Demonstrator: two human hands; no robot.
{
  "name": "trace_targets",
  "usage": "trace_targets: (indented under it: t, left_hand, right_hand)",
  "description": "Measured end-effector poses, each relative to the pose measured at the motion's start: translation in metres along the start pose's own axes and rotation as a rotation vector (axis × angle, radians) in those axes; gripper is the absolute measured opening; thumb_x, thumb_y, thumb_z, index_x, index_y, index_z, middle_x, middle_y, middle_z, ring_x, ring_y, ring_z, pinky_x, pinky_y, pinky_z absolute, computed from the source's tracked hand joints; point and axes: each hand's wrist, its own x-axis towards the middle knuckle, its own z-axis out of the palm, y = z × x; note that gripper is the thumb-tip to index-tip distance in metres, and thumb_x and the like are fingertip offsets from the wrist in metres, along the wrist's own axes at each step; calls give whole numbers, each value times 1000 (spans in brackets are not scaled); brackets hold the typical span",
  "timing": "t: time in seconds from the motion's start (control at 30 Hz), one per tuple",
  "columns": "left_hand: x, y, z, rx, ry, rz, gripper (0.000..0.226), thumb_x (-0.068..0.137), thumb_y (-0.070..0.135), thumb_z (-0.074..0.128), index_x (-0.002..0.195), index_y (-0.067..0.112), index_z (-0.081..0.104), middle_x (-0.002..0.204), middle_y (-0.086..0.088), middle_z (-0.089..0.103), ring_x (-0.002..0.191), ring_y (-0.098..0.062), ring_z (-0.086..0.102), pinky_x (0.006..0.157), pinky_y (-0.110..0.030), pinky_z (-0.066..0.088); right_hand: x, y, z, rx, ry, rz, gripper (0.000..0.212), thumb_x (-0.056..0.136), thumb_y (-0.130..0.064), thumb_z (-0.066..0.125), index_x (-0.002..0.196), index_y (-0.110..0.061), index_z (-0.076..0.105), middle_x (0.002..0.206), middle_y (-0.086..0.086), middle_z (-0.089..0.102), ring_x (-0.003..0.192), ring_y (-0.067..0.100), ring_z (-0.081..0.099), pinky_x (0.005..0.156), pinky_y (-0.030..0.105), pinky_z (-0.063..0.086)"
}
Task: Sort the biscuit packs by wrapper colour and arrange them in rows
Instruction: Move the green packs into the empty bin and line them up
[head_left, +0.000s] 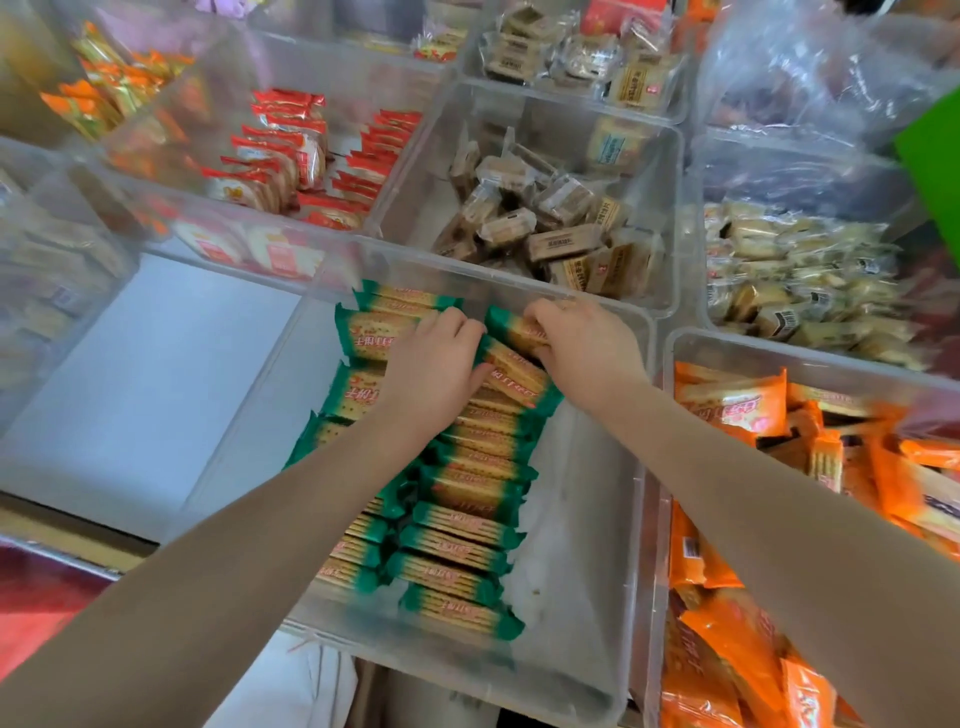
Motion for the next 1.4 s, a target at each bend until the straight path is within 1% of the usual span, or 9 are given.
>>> trace_targets:
  t: [0.17,0.4,0.57,0.8,0.93,1.0,1.13,1.23,1.4]
  left_hand:
    - [1,1,3,43,0,-60,37,94,36,49,123,13,50,119,-5,56,114,-23,44,89,-31,36]
    - [10,12,-2,-44,36,-133,35,92,32,54,118,11,45,119,-6,46,94,-22,55,57,-27,35]
    - [-20,-15,-17,-37,91,163,27,75,12,71,97,2,59,100,-17,56,52,-17,47,38,-23,32]
    - [-64,-79,-26,245,-314,369,66,52,46,86,102,7,65,95,-10,64,73,-25,63,54,-34,50]
    - [-76,-80,-37,437,-519,303,72,80,57,58,138,20,35,136,1,39,116,-18,44,96,-33,34]
    - [-78,-76,-39,464,-560,267,65,85,49,55,138,20,31,136,2,36,117,-17,40,97,-30,31]
    - [-78,-77,-41,8,-368,173,64,67,60,54,115,17,54,104,4,53,81,-12,50,70,-20,40]
    - [-71,-64,-55,-458,-440,30,53,58,67,44,99,34,54,94,17,54,79,1,53,66,-5,38]
    - [-58,-50,-56,-776,-513,-61,43,73,64,54,102,34,63,96,12,67,86,-1,61,77,-17,47]
  right_hand:
    - [5,-1,9,43,-44,-4,21,94,-17,48,114,-17,55,113,2,59,106,22,49,70,32,40]
    - [-12,-4,-8,-58,-20,-155,28,95,-24,46,120,-13,52,128,7,48,119,25,41,92,36,38]
    - [-22,-14,-15,-134,-130,-278,32,91,-11,49,123,-14,45,131,8,42,119,24,39,91,32,39]
    - [-27,-54,-6,47,-187,-305,21,98,-21,41,116,-14,50,113,4,47,105,23,47,71,32,43]
    - [-29,-67,1,93,-191,-315,27,99,-27,37,119,-17,52,112,2,51,103,20,50,71,31,42]
    - [-30,-67,2,137,-207,-314,28,99,-29,37,118,-17,53,112,1,52,103,20,51,73,32,46]
    - [-38,-64,-4,327,-179,-365,36,95,-36,47,128,-20,50,128,-2,49,113,17,48,85,31,46]
    - [-44,-59,-8,255,5,-522,52,82,-37,67,128,-16,52,133,6,51,119,27,49,94,44,44]
    - [-48,-57,-4,76,118,-575,35,69,-21,80,100,-14,66,88,4,67,78,26,64,70,35,51]
